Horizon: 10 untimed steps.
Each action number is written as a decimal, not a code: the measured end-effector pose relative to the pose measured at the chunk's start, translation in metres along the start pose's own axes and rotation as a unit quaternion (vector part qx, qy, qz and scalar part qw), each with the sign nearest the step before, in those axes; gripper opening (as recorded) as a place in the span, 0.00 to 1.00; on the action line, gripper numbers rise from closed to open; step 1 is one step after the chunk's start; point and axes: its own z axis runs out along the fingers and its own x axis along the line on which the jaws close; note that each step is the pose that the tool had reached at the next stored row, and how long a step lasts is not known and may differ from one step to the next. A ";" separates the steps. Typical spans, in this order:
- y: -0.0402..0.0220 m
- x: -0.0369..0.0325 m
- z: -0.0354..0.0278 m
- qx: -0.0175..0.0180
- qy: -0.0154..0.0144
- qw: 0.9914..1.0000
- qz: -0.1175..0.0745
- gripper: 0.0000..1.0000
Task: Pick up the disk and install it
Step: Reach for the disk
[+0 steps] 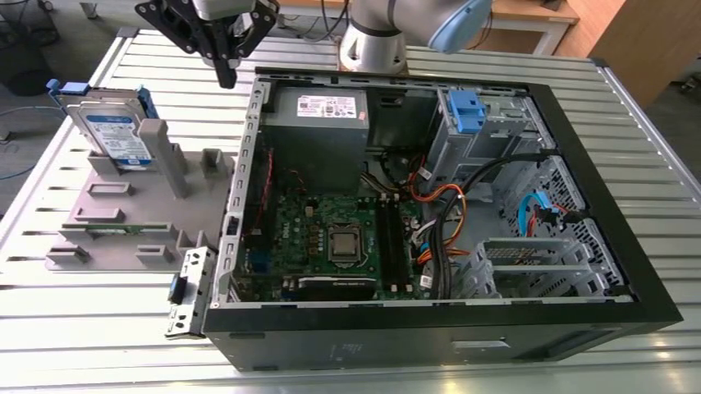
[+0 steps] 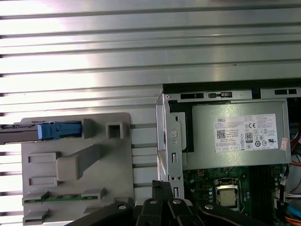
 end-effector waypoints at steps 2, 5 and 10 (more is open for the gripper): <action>-0.0001 0.0014 0.0000 0.000 0.000 1.000 0.000 0.11; -0.0001 0.0020 -0.0001 0.000 0.000 1.000 0.000 0.11; -0.0003 0.0043 -0.0001 0.000 0.000 1.000 0.000 0.11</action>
